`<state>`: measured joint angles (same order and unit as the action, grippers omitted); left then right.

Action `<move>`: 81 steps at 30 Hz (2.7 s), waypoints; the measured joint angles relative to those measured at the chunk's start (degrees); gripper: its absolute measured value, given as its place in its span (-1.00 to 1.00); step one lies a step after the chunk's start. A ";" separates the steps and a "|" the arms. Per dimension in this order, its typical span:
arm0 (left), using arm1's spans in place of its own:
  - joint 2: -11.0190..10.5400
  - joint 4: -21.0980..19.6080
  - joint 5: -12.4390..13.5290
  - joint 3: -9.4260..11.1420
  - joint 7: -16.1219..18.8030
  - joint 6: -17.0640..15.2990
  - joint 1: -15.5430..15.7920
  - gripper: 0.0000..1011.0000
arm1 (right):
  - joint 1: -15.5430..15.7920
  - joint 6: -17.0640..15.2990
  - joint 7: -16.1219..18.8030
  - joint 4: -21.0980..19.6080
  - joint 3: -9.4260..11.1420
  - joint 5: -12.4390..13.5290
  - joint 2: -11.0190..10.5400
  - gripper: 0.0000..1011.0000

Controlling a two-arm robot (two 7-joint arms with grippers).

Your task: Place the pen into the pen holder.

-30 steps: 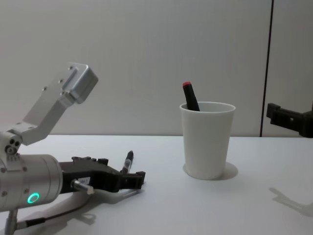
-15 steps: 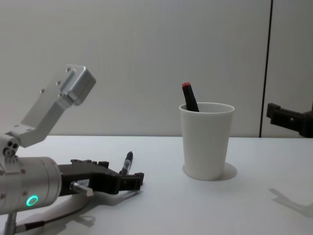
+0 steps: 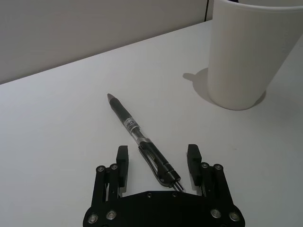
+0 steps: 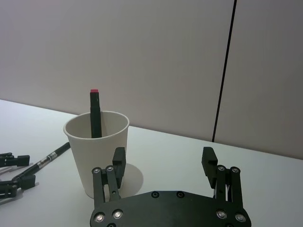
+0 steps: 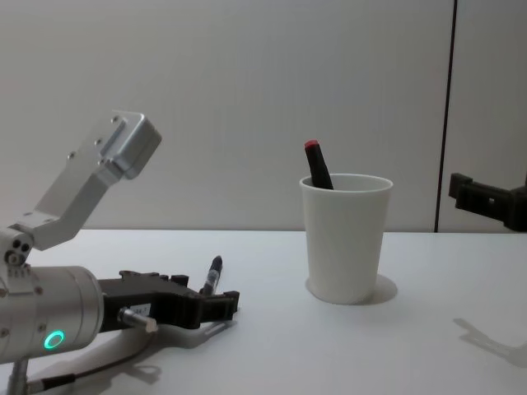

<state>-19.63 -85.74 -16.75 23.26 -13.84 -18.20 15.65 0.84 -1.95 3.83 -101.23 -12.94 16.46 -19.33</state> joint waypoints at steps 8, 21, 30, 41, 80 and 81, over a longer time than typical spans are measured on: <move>0.03 -0.01 0.00 -0.07 0.05 -0.05 -0.04 0.46 | 0.00 0.00 0.00 0.00 0.00 0.00 0.00 0.98; 0.03 0.02 -0.01 -0.14 0.10 -0.07 -0.08 0.29 | 0.00 0.00 0.00 0.00 0.00 0.00 0.00 0.98; 0.03 0.04 0.00 -0.14 0.14 -0.09 -0.10 0.18 | 0.00 0.00 0.00 0.00 0.00 0.00 0.00 0.98; 0.03 0.04 0.02 -0.13 0.15 -0.13 -0.10 0.03 | 0.00 0.00 0.00 0.00 0.00 0.00 0.00 0.98; 0.03 0.05 0.03 -0.13 0.15 -0.13 -0.10 -0.49 | 0.00 0.00 0.00 0.00 0.00 0.00 0.00 0.98; 0.02 0.04 0.03 -0.13 0.15 -0.13 -0.10 -0.50 | 0.00 0.00 0.00 0.00 0.00 0.00 0.00 0.98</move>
<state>-19.60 -85.70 -16.72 23.13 -13.69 -18.33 15.55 0.84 -1.95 3.83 -101.22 -12.94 16.46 -19.33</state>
